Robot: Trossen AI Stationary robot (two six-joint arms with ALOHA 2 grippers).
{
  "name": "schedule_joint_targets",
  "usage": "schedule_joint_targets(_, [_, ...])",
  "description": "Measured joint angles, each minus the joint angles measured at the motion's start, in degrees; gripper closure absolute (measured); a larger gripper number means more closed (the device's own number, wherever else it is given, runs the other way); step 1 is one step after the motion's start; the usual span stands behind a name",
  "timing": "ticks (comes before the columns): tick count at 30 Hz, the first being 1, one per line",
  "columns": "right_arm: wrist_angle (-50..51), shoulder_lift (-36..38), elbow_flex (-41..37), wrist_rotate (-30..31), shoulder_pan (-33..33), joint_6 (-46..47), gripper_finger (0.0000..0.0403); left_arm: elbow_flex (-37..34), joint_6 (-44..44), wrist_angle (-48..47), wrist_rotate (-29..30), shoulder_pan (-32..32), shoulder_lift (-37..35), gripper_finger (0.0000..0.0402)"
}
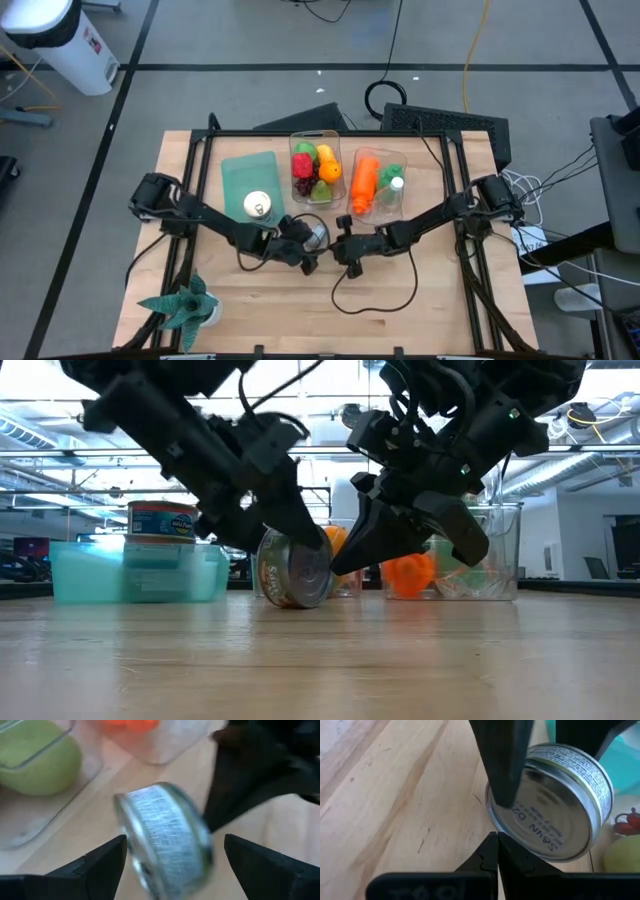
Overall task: Pick & Place Food Item
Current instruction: Put the green tuna can into the green bin
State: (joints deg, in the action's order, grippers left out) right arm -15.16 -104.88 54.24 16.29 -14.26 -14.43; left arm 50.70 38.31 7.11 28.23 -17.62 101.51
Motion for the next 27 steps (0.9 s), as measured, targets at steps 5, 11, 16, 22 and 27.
schedule_joint_targets(5, [0.54, 0.0, 0.0, -0.06, 0.03, 0.21, 0.0403, 0.0, 1.39, 0.04, -1.22, 2.12, 1.94, 0.0065])
schedule_joint_targets(11, [1.01, 0.0, 0.0, -0.06, -1.57, 0.24, 0.0403, 0.0, 3.05, -0.28, -4.68, 3.19, 2.04, 0.0137])
schedule_joint_targets(16, [1.02, 0.0, 0.0, -0.12, -3.11, -1.45, 0.0403, 0.03, 2.57, 0.43, -7.68, 1.93, 0.24, 0.0269])
schedule_joint_targets(22, [1.19, 0.0, 0.0, -0.07, -3.39, -1.67, 0.0403, 0.11, -2.41, 0.33, -9.57, 0.69, -2.85, 0.0267])
schedule_joint_targets(27, [2.21, 0.0, 0.0, -0.09, -3.45, -1.4, 0.0403, 0.13, -4.54, -3.06, -9.07, -0.67, -10.16, 0.0267])
